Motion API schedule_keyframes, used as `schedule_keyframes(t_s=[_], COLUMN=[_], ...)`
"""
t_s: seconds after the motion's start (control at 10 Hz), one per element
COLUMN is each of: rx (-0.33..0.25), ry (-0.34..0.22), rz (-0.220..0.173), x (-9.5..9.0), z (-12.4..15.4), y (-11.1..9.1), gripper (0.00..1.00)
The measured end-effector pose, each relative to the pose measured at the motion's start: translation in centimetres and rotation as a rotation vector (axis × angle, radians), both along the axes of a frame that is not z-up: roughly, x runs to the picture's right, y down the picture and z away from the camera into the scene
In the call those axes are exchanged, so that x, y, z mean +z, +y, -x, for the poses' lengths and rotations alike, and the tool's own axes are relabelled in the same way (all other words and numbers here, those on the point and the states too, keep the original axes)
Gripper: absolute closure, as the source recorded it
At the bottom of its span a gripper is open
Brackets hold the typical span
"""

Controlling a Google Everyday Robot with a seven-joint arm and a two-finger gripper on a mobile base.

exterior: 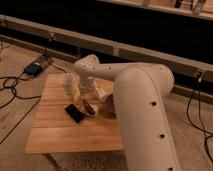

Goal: Place the pepper on the white sponge

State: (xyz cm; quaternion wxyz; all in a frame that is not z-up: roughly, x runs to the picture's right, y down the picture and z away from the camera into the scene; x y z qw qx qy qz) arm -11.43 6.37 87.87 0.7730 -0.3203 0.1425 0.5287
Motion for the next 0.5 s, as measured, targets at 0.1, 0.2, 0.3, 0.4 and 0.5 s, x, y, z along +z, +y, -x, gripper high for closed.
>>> schedule_keyframes(t_s=[0.1, 0.2, 0.3, 0.4, 0.5], rx=[-0.001, -0.002, 0.000, -0.001, -0.002], ry=[-0.004, -0.002, -0.001, -0.001, -0.002], rz=[0.002, 0.000, 0.000, 0.000, 0.000], x=[-0.06, -0.01, -0.01, 0.00, -0.02], z=[0.27, 0.16, 0.02, 0.06, 0.17], y=[0.09, 0.05, -0.02, 0.02, 0.03], gripper=[0.20, 0.20, 0.20, 0.20, 0.20])
